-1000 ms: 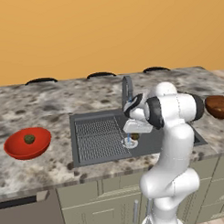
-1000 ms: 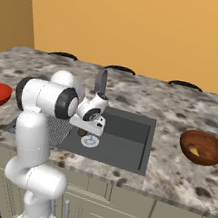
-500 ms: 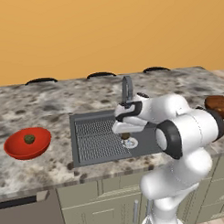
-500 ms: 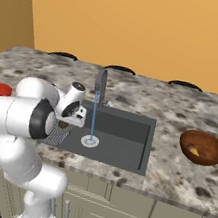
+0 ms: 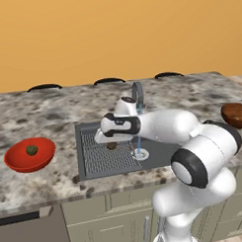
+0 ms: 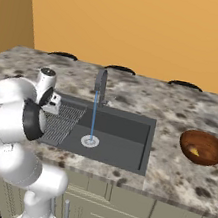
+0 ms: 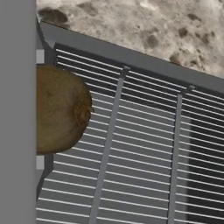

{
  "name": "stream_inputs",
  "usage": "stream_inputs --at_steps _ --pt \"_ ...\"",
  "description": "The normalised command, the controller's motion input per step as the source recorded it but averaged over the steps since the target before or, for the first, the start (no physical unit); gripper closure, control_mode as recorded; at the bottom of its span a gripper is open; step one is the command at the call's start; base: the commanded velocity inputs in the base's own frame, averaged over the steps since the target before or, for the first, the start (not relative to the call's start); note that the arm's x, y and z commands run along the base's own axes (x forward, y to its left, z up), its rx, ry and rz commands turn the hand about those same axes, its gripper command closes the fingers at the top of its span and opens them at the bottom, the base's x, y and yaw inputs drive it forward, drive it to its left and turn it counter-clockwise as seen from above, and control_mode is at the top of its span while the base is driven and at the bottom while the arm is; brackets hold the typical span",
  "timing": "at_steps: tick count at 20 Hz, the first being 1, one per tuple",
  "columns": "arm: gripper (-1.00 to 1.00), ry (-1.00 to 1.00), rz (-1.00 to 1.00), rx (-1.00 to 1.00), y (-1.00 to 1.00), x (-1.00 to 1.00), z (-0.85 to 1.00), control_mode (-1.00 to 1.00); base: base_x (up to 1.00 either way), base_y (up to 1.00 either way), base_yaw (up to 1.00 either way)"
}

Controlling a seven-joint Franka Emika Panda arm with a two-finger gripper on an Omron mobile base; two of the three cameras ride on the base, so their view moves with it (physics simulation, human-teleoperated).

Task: Pick the kiwis from the sink and place them in one bowl. Place the pear in the other bowl. Then turn off the sink faucet.

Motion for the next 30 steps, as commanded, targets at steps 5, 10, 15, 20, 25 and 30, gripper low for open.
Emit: stream_inputs --at_steps 5,10,15,20,25,30 --pt "1.0 -0.01 0.03 0.0 0.99 0.01 0.15 -1.0 0.0 0.0 0.0" --pt "1.0 -0.01 0.05 0.0 0.98 0.03 0.17 -1.0 0.0 0.0 0.0" --pt "1.0 -0.01 0.03 0.0 0.95 0.11 0.06 -1.0 0.0 0.0 0.0" --pt "1.0 -0.03 0.0 -0.01 0.83 0.17 0.08 -1.0 0.0 0.0 0.0" --pt "1.0 -0.01 0.0 -0.03 0.66 0.25 0.03 -1.0 0.0 0.0 0.0" --pt "1.0 0.0 0.0 -0.04 0.4 0.26 -0.03 -1.0 0.0 0.0 0.0"
